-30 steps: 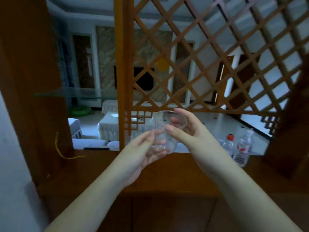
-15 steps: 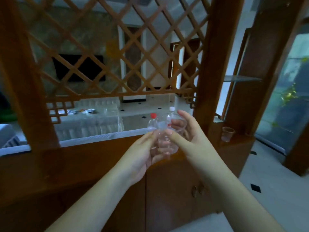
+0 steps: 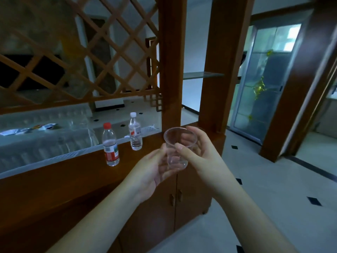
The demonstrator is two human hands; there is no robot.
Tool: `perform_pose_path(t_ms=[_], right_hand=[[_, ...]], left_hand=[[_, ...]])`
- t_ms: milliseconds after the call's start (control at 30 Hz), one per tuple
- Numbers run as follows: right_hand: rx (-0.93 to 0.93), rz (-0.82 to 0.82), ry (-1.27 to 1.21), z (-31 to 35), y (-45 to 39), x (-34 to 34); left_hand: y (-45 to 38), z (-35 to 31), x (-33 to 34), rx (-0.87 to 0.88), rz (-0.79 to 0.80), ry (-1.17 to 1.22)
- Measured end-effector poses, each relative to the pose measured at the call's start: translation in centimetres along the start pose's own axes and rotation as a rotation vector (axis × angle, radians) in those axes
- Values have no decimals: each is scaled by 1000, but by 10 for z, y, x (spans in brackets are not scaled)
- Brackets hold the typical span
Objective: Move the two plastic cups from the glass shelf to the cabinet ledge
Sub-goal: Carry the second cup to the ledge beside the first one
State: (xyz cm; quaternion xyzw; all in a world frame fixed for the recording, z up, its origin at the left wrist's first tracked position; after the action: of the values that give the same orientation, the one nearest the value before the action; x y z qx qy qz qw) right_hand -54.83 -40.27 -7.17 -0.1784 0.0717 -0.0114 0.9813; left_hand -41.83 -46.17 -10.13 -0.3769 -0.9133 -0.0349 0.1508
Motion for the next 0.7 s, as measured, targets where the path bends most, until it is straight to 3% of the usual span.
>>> perform_pose_path(t_ms=[467, 700], right_hand=[[115, -246, 139, -54, -46, -84], [175, -327, 192, -87, -57, -119]], left_hand=[[-137, 27, -9, -154, 123, -29], [-193, 58, -2, -252, 198, 75]])
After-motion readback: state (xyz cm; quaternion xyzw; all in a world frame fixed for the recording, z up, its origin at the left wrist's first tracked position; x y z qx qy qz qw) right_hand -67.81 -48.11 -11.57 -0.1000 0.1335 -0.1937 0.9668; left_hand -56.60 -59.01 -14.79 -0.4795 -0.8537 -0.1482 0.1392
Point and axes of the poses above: each hand's wrist, its own y-axis away from the middle knuckle, its own x-axis out of the palm, z = x × y, the point moved 5 cm from there along -y, towards the middle knuckle, and after that the axes turned 12 degrees about z, right-handed, at the moved point
